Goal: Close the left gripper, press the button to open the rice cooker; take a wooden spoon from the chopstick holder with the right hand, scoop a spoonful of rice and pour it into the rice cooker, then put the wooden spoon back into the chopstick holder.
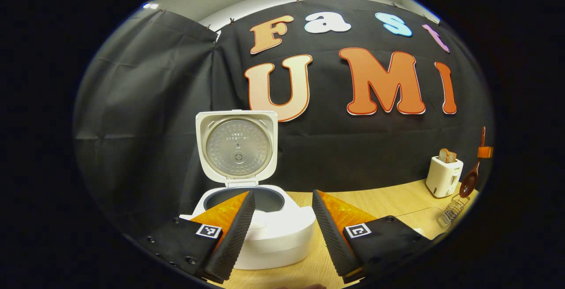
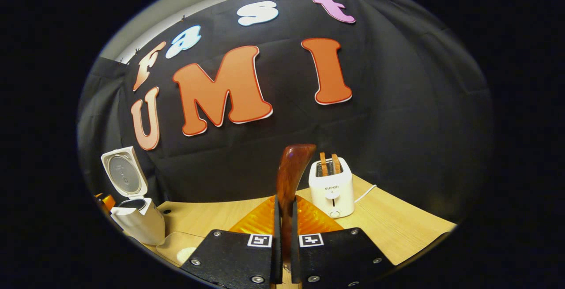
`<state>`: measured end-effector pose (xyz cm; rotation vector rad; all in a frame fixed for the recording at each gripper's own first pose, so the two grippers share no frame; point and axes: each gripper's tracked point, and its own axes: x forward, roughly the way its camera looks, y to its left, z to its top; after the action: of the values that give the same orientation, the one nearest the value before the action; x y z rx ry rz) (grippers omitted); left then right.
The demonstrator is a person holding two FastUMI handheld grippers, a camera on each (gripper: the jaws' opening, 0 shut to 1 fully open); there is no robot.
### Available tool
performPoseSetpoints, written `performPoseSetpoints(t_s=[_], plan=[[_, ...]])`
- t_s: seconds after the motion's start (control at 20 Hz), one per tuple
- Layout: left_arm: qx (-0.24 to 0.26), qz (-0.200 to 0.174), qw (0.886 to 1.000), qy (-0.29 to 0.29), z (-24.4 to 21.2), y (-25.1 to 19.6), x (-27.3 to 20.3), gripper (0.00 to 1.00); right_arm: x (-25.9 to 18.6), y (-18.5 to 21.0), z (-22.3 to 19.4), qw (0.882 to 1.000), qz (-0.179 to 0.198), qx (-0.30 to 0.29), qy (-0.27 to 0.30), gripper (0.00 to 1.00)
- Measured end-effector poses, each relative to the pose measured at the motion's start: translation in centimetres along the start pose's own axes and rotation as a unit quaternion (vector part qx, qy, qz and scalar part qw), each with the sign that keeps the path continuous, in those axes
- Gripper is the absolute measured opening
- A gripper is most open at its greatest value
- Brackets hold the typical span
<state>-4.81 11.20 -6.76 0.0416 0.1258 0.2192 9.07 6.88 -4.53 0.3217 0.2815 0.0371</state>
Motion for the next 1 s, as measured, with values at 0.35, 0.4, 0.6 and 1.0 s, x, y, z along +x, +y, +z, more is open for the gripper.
performPoseSetpoints(t_s=[0.35,0.4,0.6,1.0], plan=[[-0.018,0.003,1.0,0.007,0.6,0.2,1.2,0.85,1.6,-1.8,-3.8,0.999,-0.011,0.025,0.034,0.08],[-0.021,0.006,1.0,0.007,0.8,0.5,1.5,0.86,1.7,-2.1,-4.3,0.999,-0.013,0.035,0.036,0.08],[-0.037,0.009,0.999,0.013,2.2,1.1,3.0,0.86,2.1,-3.3,-6.9,0.997,-0.019,0.052,0.06,0.08],[-0.06,0.014,0.998,0.002,7.6,2.9,6.6,0.86,2.9,-3.9,-8.8,0.996,-0.03,0.05,0.073,0.08]])
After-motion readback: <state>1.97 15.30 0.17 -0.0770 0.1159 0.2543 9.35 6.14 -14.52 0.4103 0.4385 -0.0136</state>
